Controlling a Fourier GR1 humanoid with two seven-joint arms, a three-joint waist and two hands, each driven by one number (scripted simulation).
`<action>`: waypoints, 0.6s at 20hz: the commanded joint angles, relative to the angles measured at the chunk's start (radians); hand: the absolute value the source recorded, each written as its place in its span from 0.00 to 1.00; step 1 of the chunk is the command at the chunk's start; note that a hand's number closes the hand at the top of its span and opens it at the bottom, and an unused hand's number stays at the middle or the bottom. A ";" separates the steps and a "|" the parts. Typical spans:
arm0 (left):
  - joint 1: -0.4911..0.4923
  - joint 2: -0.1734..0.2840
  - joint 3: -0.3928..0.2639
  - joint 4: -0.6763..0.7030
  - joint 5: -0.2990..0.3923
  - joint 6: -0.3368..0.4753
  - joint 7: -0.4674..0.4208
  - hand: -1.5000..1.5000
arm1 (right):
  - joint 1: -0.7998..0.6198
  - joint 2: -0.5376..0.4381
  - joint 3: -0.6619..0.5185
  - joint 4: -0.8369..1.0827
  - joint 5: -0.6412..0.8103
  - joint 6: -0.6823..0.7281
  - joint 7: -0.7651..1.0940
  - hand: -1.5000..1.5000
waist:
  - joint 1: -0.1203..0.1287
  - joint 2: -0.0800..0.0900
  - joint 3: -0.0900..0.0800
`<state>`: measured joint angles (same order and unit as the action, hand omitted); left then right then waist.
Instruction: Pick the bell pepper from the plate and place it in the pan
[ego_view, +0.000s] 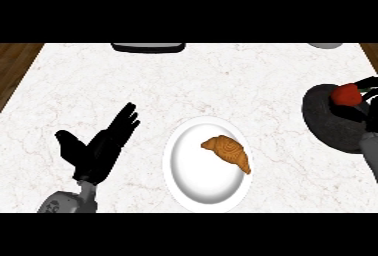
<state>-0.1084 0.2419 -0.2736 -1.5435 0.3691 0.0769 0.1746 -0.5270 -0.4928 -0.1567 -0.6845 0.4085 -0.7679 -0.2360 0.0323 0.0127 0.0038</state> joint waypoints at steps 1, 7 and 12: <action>0.029 0.005 -0.003 -0.066 -0.019 0.016 0.032 0.50 | -0.108 0.001 -0.080 0.233 -0.043 -0.019 -0.161 1.00 | 0.009 -0.001 0.000; -0.041 -0.067 -0.020 0.050 -0.040 0.017 -0.038 0.50 | -0.172 -0.071 0.001 0.444 0.071 0.132 0.040 0.00 | 0.033 0.015 0.000; -0.016 -0.029 -0.007 -0.014 -0.030 0.009 0.012 0.50 | -0.127 -0.051 -0.121 0.433 -0.065 0.211 -0.180 0.00 | 0.021 0.009 0.004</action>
<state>-0.1331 0.2082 -0.2846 -1.5279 0.3437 0.0760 0.1729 -0.6766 -0.5593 -0.2132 -0.2698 0.4120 -0.6031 -0.2976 0.0600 0.0250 0.0060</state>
